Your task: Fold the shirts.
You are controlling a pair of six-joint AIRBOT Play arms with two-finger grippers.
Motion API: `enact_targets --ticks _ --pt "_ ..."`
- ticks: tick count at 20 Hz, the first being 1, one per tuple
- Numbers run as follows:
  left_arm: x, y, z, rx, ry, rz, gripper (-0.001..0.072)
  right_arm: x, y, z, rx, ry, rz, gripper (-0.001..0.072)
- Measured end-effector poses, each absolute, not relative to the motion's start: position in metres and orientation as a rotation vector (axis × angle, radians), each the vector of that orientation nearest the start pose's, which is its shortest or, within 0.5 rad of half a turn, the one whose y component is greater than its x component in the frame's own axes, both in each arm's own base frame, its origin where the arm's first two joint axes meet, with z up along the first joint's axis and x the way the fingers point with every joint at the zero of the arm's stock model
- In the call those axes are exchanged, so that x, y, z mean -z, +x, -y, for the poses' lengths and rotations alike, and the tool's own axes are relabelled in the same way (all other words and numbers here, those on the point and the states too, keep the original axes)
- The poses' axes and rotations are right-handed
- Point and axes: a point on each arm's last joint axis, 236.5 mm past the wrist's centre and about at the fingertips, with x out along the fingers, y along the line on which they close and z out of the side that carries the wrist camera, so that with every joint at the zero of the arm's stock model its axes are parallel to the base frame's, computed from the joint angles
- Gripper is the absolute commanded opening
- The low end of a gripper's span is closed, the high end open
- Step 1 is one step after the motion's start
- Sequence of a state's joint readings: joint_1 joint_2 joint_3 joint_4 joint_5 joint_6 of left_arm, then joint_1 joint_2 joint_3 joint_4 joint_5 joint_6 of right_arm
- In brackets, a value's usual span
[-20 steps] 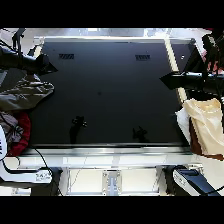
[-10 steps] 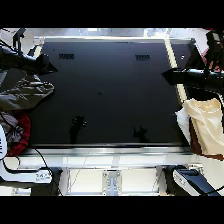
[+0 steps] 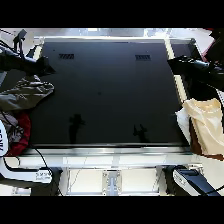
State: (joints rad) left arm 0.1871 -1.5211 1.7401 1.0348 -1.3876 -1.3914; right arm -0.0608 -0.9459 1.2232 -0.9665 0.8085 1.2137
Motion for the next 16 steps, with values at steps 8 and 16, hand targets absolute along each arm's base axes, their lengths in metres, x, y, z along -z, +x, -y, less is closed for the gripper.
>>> enact_targets --ticks 8,16 --pt "-0.119 0.498 -0.115 -0.106 -0.392 -0.931 0.0489 -0.257 0.418 -0.073 -0.342 0.209 -0.420 0.0478" --pt "-0.039 0.404 -0.232 -0.456 -0.741 -1.044 0.0489 -0.257 0.417 -0.074 -0.345 0.212 -0.421 0.0478"
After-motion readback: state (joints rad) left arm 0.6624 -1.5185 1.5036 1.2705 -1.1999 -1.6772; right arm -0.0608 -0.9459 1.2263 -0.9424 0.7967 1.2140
